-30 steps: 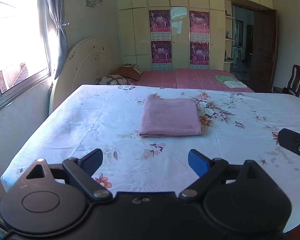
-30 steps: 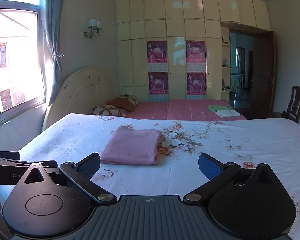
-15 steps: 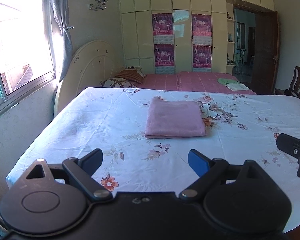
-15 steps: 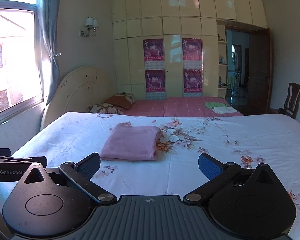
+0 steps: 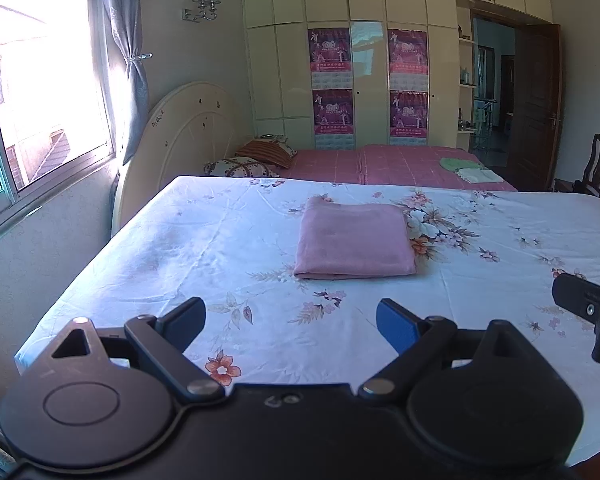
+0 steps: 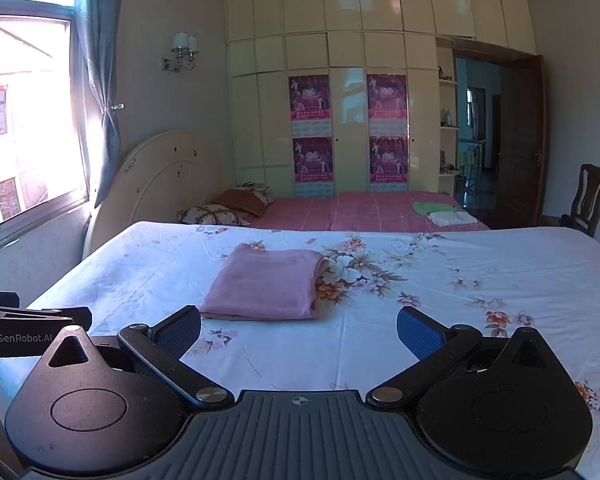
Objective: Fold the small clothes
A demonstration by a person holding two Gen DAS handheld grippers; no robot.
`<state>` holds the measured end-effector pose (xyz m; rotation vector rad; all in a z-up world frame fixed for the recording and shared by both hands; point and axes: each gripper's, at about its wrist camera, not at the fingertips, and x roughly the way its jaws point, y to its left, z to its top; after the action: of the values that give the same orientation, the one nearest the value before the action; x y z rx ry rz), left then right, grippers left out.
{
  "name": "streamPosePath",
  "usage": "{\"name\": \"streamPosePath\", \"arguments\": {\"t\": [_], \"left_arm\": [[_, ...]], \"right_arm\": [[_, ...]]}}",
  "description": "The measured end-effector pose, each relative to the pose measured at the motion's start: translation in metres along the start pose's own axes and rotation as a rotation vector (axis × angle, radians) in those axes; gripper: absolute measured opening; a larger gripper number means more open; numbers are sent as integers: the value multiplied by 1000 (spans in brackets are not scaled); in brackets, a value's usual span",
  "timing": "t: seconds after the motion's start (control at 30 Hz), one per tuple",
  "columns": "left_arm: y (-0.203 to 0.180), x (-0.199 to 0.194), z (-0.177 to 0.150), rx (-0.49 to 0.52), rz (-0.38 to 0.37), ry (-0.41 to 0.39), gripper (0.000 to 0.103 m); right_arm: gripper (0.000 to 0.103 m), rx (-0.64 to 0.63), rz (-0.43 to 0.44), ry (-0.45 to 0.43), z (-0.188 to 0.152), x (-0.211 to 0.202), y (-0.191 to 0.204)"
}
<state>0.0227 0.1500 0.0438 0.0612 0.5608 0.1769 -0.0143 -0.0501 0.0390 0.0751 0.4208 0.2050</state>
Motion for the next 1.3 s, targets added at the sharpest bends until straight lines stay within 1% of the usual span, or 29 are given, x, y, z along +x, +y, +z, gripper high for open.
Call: {"name": "streamPosePath", "arguments": {"t": [1.3], "left_arm": [[3, 5, 6, 1, 11, -7, 92]], "right_arm": [[103, -10, 17, 5, 0, 5, -8]]}}
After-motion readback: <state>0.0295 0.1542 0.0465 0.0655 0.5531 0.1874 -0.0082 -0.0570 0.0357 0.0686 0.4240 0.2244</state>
